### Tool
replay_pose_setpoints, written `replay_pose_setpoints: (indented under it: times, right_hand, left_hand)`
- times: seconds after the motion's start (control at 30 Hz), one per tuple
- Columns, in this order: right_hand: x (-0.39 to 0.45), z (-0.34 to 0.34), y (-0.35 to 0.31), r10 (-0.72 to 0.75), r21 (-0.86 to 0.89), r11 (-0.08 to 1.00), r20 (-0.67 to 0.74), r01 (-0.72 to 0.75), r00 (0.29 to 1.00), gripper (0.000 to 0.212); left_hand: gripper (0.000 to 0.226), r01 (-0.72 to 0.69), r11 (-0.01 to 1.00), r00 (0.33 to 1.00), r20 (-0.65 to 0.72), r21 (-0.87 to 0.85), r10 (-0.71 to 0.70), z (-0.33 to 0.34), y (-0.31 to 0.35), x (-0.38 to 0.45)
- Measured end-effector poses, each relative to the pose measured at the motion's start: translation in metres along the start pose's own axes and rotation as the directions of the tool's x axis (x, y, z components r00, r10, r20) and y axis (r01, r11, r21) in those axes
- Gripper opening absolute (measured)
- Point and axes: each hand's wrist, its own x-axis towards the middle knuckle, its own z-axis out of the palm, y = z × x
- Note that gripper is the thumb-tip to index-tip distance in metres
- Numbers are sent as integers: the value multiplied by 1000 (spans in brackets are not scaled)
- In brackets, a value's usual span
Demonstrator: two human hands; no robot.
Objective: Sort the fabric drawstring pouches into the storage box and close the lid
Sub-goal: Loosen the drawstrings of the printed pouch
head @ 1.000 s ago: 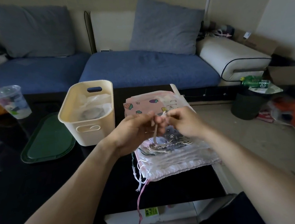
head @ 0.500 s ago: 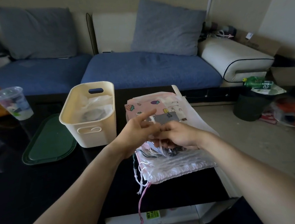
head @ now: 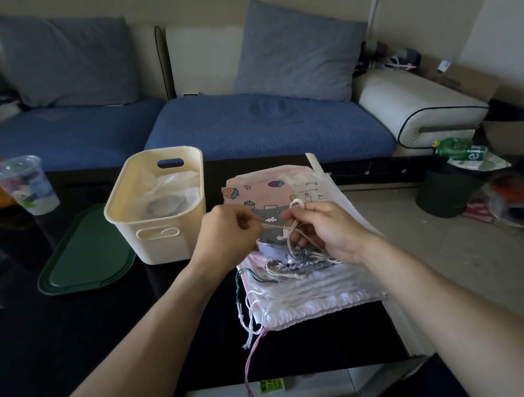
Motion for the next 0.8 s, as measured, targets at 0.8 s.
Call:
replay_pose_setpoints:
  times: [0.8]
  right_hand:
    - [-9,8,-6,-55,-43,997,38,57,998,23]
  left_hand:
    - [41,-142,984,977,145,-106,156,32,17,-16]
